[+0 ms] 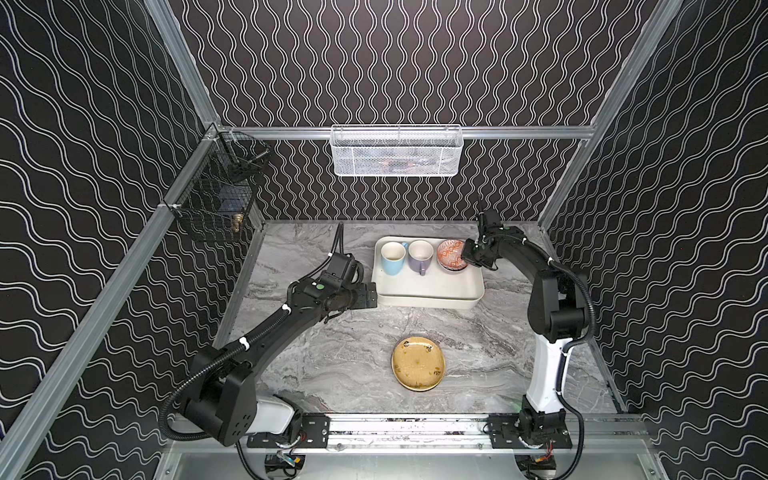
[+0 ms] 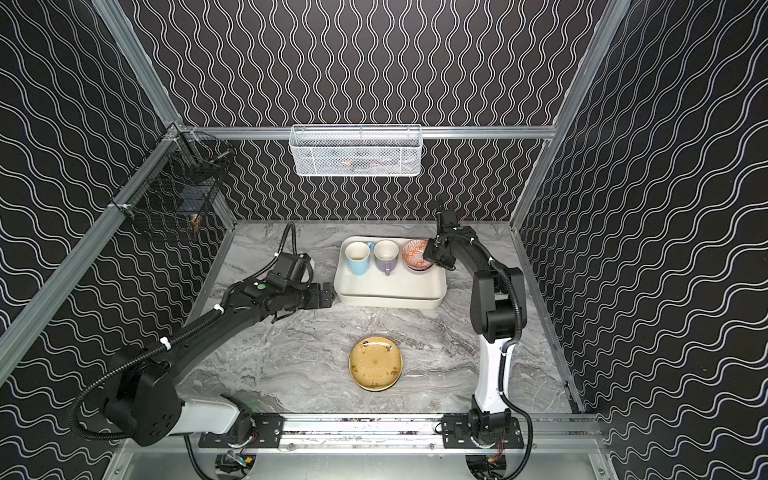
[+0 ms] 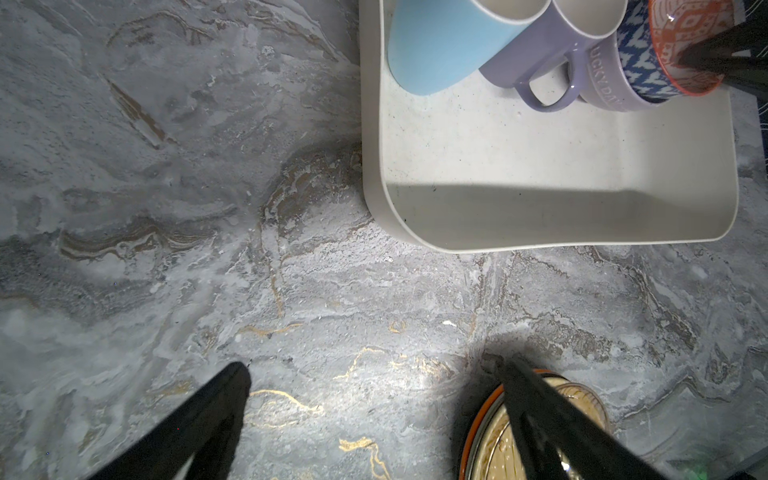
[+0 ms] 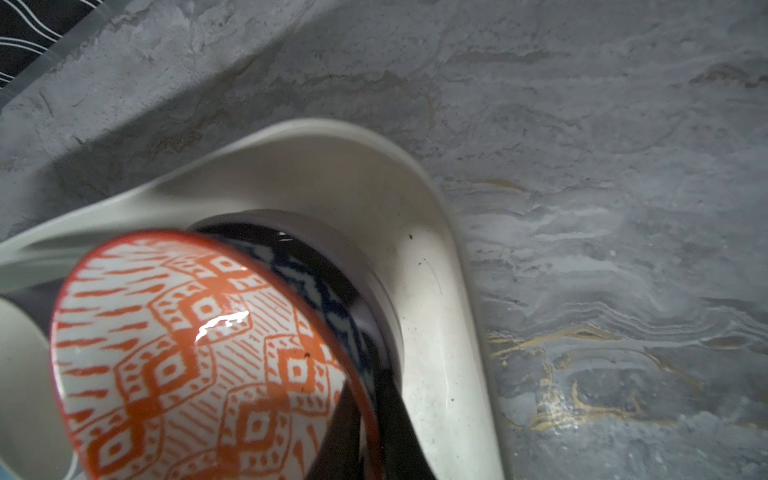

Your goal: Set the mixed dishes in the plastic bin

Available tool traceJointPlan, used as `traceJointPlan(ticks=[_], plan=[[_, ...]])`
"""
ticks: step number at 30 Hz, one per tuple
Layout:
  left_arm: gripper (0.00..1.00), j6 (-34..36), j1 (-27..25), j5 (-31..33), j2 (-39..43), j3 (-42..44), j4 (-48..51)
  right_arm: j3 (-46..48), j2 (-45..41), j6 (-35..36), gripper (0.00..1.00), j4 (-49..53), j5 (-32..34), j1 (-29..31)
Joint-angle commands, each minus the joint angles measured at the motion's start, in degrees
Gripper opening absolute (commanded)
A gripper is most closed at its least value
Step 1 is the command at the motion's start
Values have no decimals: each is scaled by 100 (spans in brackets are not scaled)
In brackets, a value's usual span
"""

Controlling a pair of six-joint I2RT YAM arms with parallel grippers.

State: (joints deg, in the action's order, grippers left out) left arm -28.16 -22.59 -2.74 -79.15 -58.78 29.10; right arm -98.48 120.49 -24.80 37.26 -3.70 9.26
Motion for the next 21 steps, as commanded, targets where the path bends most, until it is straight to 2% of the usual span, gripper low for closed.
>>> traceJointPlan(ticks=[1,21], plan=[[98,127,15,-39,32,22,-89,58,-3,114,12,242,-74,6],[99,80,18,-261,191,103,-153,1096,-702,344,13,453,-228,85]])
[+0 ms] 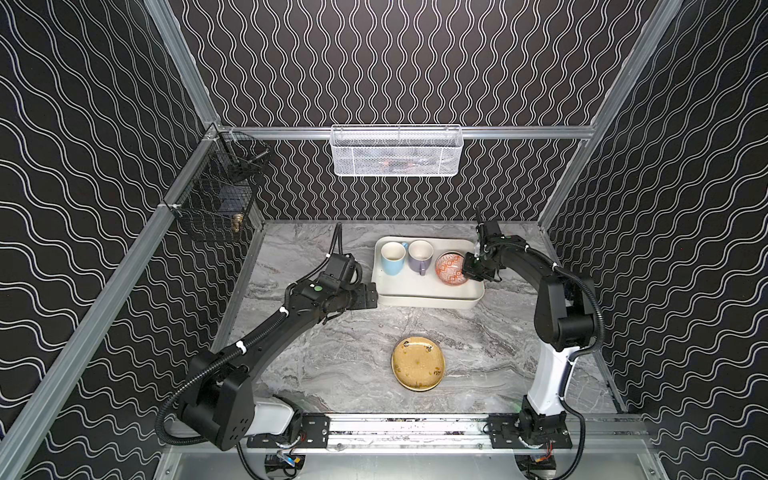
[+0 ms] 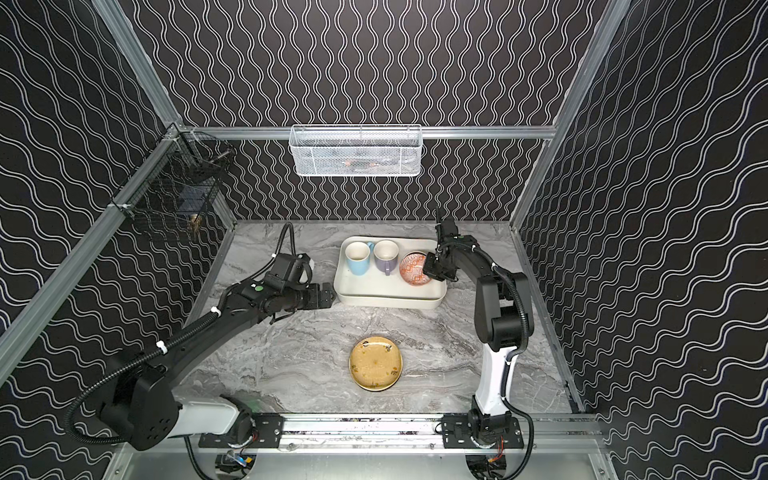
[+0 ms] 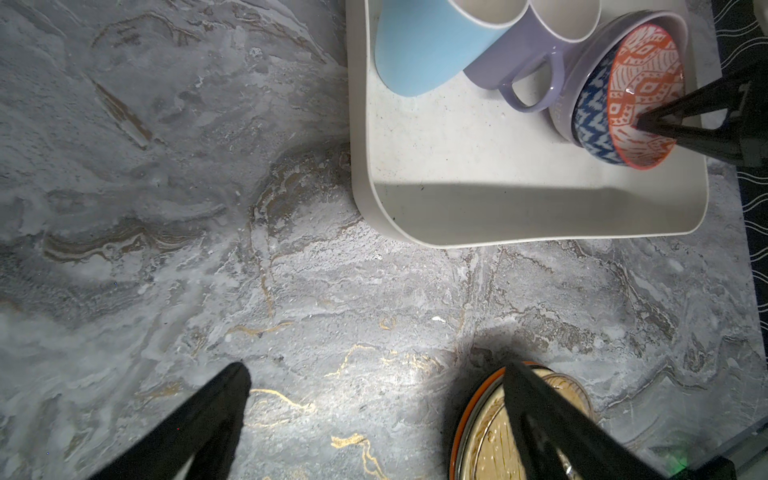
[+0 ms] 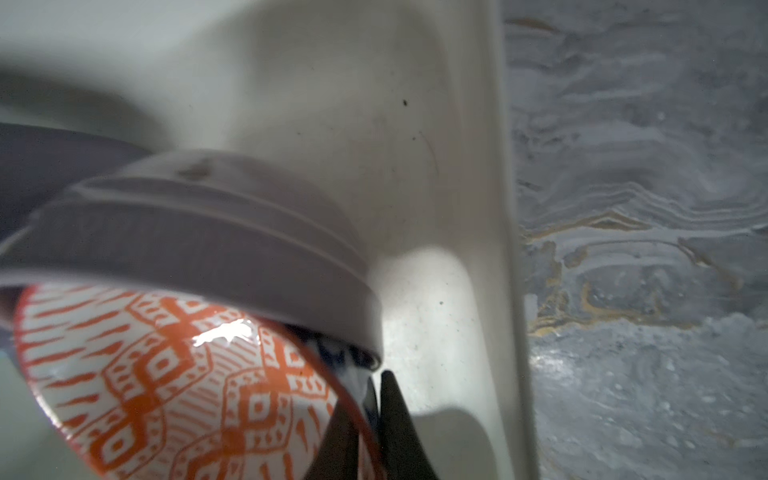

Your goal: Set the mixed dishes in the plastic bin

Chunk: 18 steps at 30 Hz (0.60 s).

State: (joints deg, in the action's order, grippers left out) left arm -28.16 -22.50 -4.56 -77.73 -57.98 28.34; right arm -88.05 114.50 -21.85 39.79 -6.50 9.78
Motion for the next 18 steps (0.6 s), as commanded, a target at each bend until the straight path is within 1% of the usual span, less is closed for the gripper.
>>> traceJointPlan(ticks=[1,9,15,18], plan=[[99,83,9,-89,72,32,-79,81,-142,58,13,204,60,59],[99,74,9,-96,184,69,-87,72,-174,61,15,275,185,206],[99,74,9,-57,228,73,-72,-310,5,58,15,335,309,178],[99,83,10,-21,217,54,-65,-592,179,57,13,385,318,156]])
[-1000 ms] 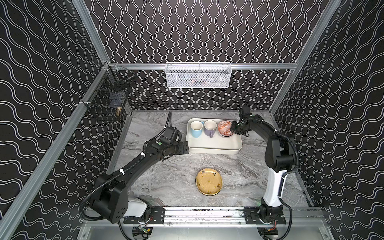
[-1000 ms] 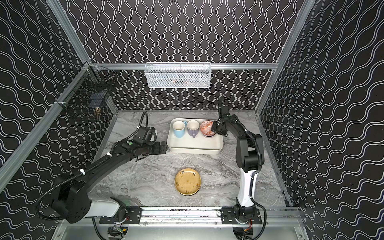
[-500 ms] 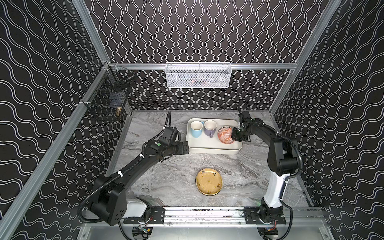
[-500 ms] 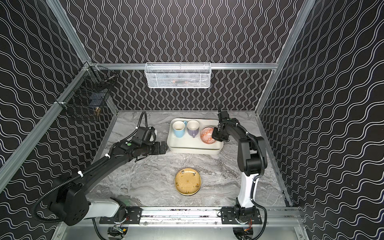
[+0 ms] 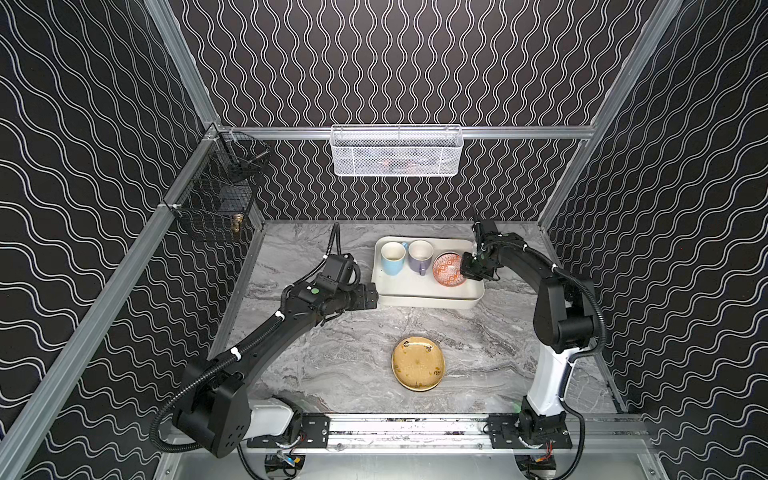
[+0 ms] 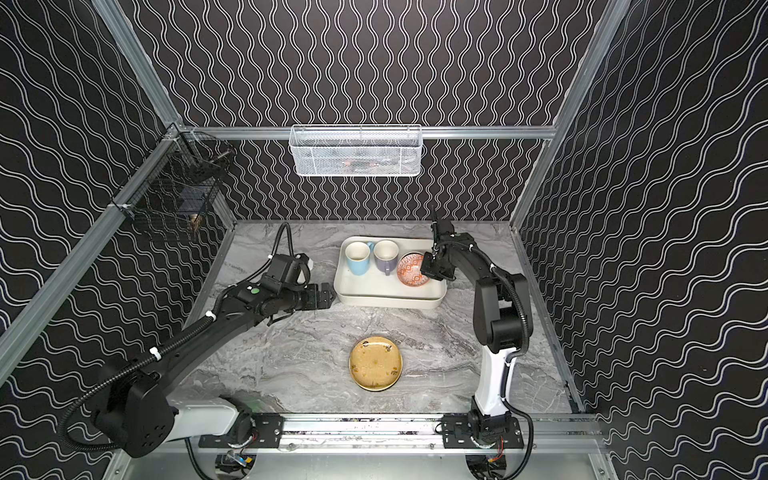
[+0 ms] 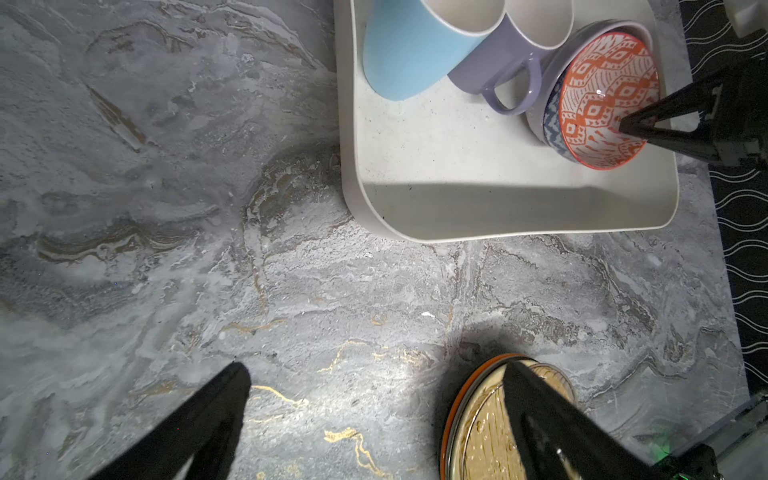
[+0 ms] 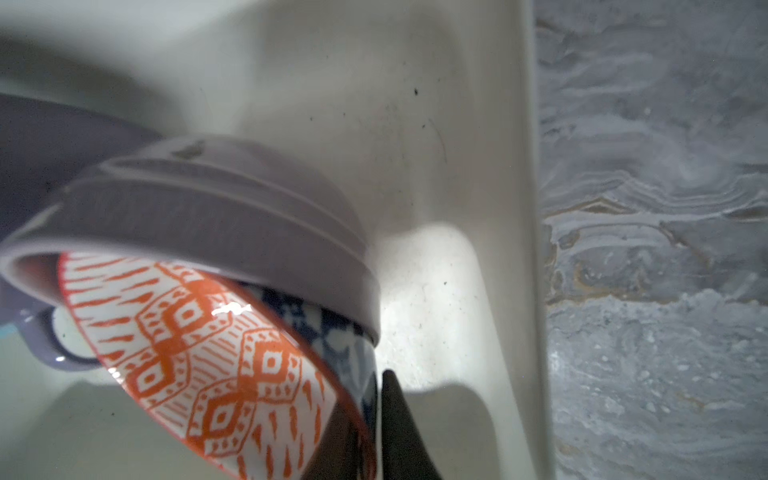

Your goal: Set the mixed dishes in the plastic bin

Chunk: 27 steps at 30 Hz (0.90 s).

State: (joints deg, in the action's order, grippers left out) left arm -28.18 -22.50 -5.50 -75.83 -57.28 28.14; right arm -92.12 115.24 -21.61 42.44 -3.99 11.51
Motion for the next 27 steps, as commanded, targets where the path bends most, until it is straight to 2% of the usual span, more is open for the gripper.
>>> traceJointPlan(ticks=[1,5,8,21,27], plan=[[99,93,9,82,25,-17,-42,-270,155,33,12,111,33,-30],[99,103,13,117,-1,-22,-21,-501,336,10,9,62,-101,-102],[99,118,18,127,-26,-45,-11,-594,458,0,0,-14,-243,-140],[98,120,79,107,-141,-82,-11,-861,633,-28,0,-357,-485,-229],[99,111,129,97,-156,-79,-19,-949,731,24,6,-376,-542,-228]])
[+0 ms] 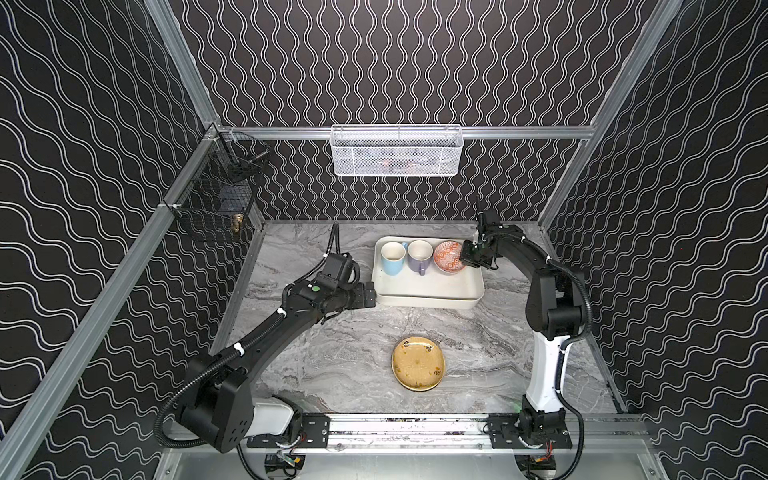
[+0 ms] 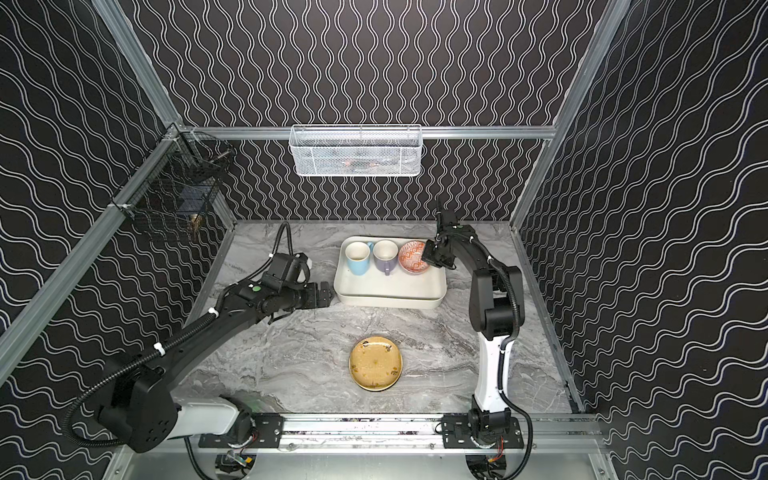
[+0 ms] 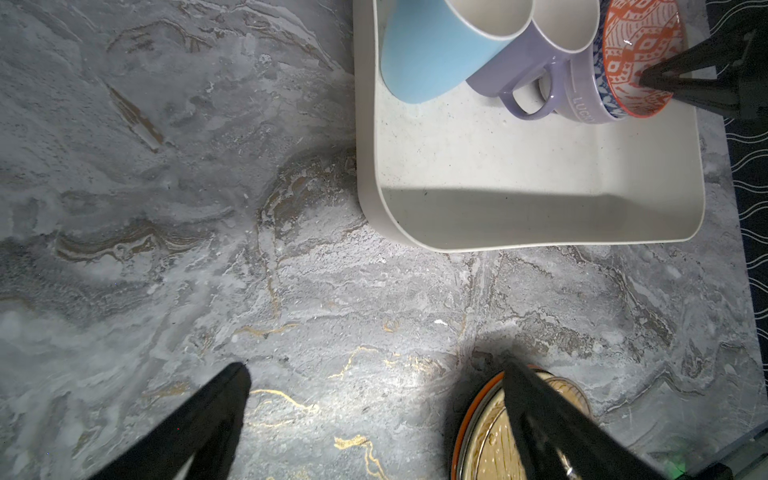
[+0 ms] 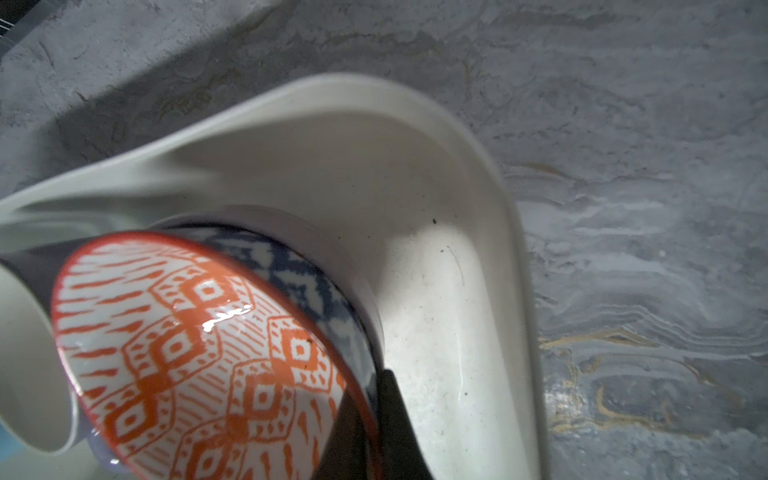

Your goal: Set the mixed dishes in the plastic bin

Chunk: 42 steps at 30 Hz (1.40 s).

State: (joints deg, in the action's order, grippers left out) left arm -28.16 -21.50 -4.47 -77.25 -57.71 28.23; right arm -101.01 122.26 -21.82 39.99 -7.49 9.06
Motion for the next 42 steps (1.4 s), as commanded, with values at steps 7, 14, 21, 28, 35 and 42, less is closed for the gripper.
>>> traceJointPlan(ticks=[7,14,21,28,35,42], plan=[[99,92,65,-53,-18,-28,-54,27,-182,57,29,-228,-174,12],[99,76,73,-73,7,-3,-65,127,-146,-46,30,-309,-286,17],[99,74,74,-46,29,10,-63,200,-95,-267,9,-464,-578,11],[99,74,71,-47,45,2,-58,143,-175,-262,14,-413,-643,9],[99,74,70,-46,70,14,-58,44,-123,-225,34,-299,-492,8],[99,74,70,-37,85,17,-56,-163,124,-234,34,-237,-563,6]])
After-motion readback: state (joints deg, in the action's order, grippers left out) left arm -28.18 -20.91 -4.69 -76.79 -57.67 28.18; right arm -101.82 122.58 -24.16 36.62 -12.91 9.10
